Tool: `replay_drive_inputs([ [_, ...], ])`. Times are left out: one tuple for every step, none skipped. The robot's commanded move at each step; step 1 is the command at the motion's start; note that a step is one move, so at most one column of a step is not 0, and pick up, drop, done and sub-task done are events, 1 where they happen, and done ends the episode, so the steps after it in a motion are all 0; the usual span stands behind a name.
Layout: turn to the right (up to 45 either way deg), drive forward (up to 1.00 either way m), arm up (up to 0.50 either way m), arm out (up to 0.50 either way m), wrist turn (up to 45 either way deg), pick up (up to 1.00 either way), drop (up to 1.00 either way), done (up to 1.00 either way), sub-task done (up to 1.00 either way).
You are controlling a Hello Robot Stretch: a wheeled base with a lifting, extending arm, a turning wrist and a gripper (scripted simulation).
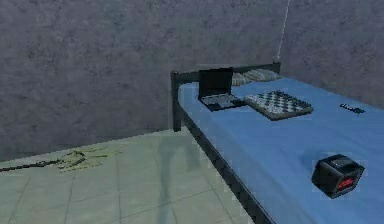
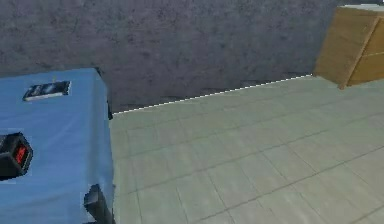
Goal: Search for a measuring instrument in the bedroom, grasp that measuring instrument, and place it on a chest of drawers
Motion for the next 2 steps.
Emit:
replay_drive_inputs([
  [45.0,0.00,0.00,0.00,0.0,0.00,0.00,0.00,0.00],
  [36.0,0.00,0.00,0.00,0.0,0.00,0.00,0.00,0.00],
])
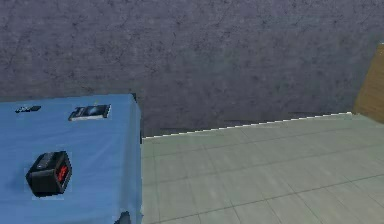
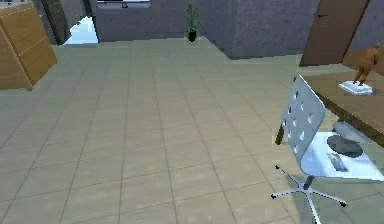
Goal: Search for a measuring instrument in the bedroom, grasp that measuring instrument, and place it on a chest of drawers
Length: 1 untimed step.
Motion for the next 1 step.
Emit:
replay_drive_inputs([
  [0.0,0.55,0.00,0.00,0.0,0.00,0.00,0.00,0.00],
])
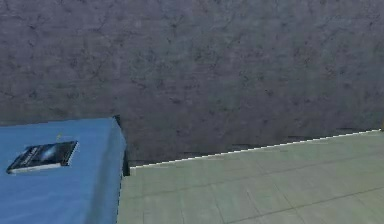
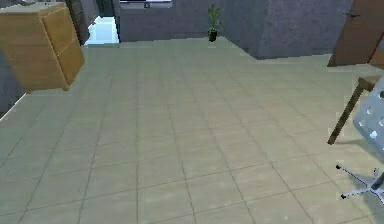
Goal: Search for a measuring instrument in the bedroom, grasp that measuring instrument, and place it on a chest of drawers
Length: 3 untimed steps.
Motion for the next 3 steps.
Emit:
replay_drive_inputs([
  [-9.0,0.00,0.00,0.00,0.0,0.00,0.00,0.00,0.00],
  [0.0,0.60,0.00,0.00,0.0,0.00,0.00,0.00,0.00],
  [45.0,0.00,0.00,0.00,0.0,0.00,0.00,0.00,0.00],
])
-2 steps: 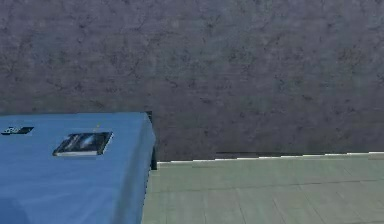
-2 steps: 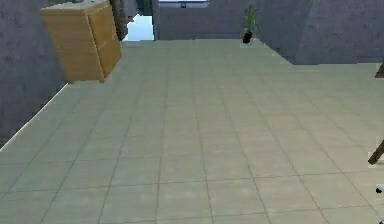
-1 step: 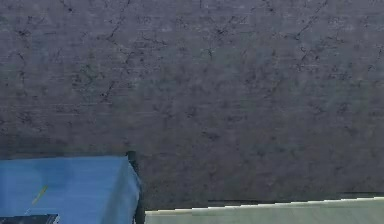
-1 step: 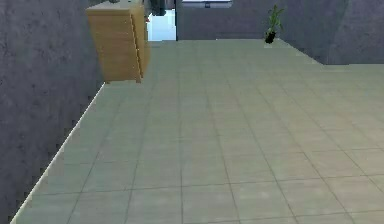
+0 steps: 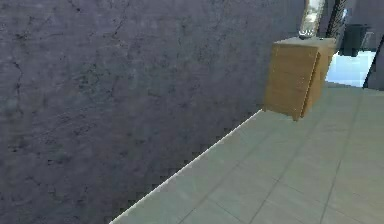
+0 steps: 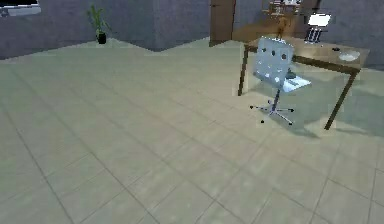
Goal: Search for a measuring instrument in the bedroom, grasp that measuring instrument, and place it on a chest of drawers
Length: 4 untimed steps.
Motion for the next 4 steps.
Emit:
replay_drive_inputs([
  [45.0,0.00,0.00,0.00,0.0,0.00,0.00,0.00,0.00],
  [45.0,0.00,0.00,0.00,0.0,0.00,0.00,0.00,0.00],
  [15.0,0.00,0.00,0.00,0.0,0.00,0.00,0.00,0.00],
  [0.0,0.00,0.50,0.00,0.0,0.00,0.00,0.00,0.00],
])
